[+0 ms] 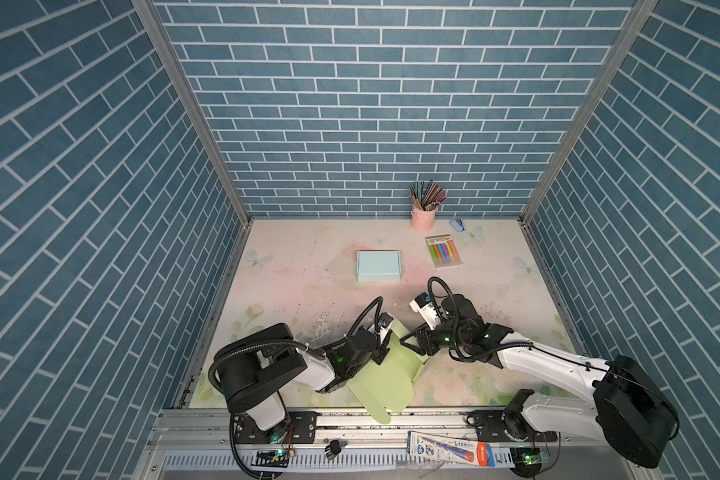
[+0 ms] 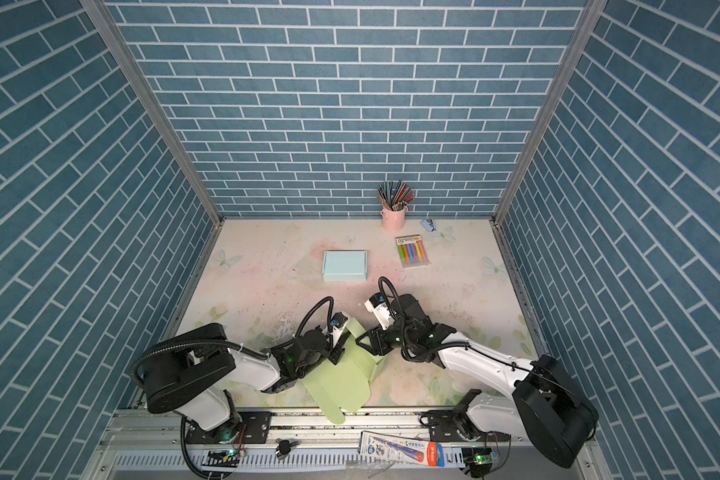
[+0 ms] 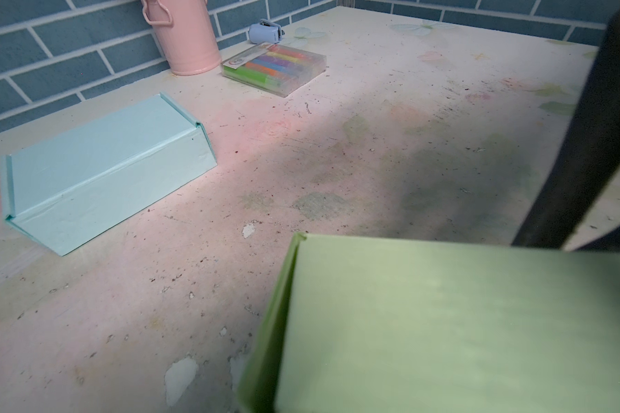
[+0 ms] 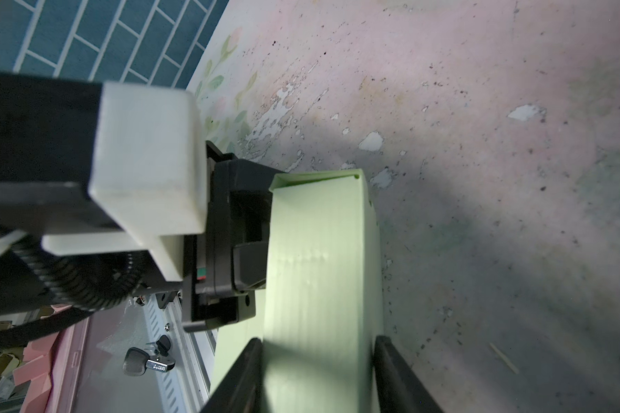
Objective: Fold the paper box
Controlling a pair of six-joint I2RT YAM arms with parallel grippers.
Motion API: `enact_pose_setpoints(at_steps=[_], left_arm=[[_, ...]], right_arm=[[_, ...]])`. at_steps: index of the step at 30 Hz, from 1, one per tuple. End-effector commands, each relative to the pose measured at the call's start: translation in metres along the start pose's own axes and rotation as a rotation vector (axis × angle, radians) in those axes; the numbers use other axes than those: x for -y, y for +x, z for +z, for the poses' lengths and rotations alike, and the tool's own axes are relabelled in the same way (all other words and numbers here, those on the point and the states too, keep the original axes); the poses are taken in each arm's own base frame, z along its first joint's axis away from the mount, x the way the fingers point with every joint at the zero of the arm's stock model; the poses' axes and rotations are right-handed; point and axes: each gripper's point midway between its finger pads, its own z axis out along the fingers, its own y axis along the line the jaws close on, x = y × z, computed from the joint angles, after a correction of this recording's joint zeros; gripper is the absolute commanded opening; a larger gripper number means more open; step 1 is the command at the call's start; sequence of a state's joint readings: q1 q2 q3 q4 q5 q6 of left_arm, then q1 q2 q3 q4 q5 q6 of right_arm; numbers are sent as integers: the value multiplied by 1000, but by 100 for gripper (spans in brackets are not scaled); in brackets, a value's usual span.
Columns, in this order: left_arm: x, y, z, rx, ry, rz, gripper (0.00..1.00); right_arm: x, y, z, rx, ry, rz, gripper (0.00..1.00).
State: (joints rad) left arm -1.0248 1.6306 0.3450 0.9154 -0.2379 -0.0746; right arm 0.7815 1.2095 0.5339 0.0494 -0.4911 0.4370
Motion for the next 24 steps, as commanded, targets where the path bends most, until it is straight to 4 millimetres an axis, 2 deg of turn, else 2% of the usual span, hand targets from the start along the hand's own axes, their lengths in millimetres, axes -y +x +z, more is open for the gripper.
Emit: enact_pose_setpoints(at_steps=[1, 6, 9, 12, 24], left_arm=[[4, -9, -3, 31, 18, -4, 29], [5, -14, -10, 48, 36, -13, 27], [6, -16, -13, 52, 44, -10, 25], [7, -18, -12, 52, 49, -1, 20], [10, -23, -6, 53, 50, 9, 6]], right_arm=[[4, -5, -4, 8, 38, -24, 49], [5, -7, -7, 22, 36, -23, 46], [-10, -11, -11, 44, -36, -63, 46], [-19, -13, -15, 55, -79, -79, 45], [-31, -12, -12, 49, -158, -69, 44]])
